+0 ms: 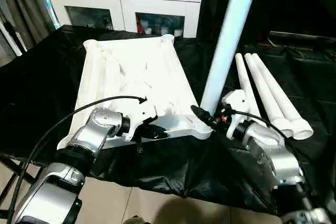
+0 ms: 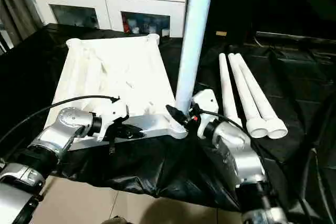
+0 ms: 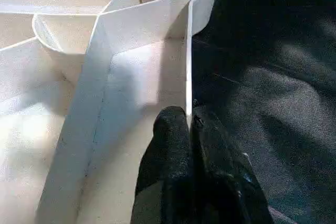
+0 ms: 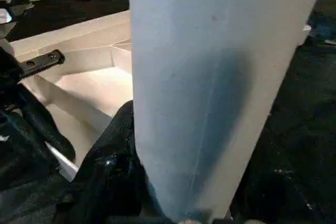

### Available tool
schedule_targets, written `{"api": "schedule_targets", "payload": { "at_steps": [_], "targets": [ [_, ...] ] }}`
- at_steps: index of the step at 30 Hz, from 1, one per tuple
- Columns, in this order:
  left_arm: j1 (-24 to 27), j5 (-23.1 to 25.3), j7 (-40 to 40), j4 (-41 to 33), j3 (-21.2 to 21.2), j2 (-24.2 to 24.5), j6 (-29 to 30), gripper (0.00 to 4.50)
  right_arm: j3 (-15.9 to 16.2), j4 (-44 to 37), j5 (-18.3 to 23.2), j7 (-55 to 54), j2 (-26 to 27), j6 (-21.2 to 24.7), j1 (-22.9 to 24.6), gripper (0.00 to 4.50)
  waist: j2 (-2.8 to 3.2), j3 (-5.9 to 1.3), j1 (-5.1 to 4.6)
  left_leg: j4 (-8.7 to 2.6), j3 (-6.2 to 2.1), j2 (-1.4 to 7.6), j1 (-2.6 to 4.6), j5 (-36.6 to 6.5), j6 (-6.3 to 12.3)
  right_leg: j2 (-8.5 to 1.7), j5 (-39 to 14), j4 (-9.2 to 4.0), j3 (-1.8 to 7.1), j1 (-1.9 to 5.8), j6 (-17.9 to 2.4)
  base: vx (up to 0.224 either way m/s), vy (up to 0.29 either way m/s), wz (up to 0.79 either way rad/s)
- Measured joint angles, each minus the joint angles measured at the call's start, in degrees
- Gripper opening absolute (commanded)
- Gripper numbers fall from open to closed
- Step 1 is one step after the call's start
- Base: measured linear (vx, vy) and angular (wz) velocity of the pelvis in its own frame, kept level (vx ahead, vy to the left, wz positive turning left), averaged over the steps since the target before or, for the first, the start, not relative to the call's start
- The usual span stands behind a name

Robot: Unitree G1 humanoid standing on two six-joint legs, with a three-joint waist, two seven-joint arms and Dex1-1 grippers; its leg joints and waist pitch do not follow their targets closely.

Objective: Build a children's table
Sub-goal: Insert table leg to table base

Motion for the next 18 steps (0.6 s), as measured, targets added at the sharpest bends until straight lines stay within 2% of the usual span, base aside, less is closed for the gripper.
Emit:
{"api": "schedule_targets", "payload": {
  "at_steps": [4, 18],
  "targets": [
    [0.00, 0.16, -2.90, 0.02, 0.07, 0.94, -1.10, 0.00, -0.08, 0.68, 1.81, 5.06, -0.79, 0.01, -0.20, 1.88, -0.13, -0.02, 0.02, -0.07, 0.00, 0.00, -0.03, 0.00, 0.00, 0.00, -0.07, -0.03, -0.03, -0.01, 0.11, 0.000, 0.000, 0.00],
    [0.00, 0.11, -11.79, 0.10, -0.22, 3.49, -2.82, 0.00, 1.15, -1.28, 3.94, 16.62, -3.21, -0.51, 2.15, 1.88, -0.93, -0.44, 0.48, -0.27, 0.00, 0.00, -0.07, -0.15, 0.19, -0.04, -0.49, -0.05, -0.11, -0.06, 0.12, 0.000, 0.000, 0.00]
  ]
}}
